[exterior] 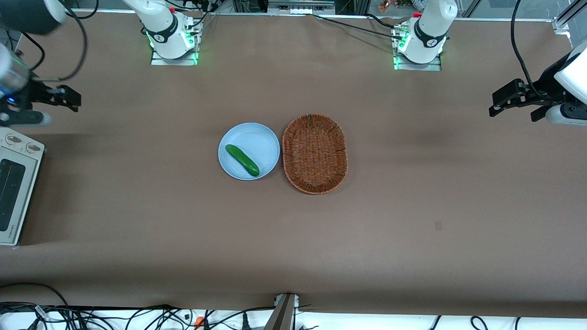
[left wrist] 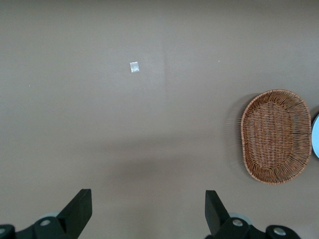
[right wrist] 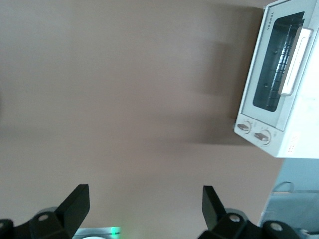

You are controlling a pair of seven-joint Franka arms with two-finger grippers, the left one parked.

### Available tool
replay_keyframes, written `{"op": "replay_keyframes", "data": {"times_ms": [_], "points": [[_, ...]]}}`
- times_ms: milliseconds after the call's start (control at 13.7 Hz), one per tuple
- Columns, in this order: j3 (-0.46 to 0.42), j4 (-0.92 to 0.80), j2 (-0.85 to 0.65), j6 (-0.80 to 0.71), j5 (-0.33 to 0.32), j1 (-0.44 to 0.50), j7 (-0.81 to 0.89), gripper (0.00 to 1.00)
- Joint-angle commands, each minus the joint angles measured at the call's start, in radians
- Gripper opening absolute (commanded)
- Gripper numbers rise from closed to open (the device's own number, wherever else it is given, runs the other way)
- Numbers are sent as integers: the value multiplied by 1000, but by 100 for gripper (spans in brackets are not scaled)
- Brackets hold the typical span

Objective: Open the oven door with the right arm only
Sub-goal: 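Move the right gripper toward the toaster oven door handle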

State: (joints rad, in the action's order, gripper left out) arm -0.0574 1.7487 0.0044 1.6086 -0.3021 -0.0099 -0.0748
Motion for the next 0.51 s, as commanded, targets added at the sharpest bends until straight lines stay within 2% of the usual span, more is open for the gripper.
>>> {"op": "replay_keyframes", "data": {"times_ms": [0,293,439], "points": [[-1,141,-20,103,-128,4,17,100],[33,293,11,229,-325,-10,15,100],[57,328,46,281,-400,-24,15,100]]}}
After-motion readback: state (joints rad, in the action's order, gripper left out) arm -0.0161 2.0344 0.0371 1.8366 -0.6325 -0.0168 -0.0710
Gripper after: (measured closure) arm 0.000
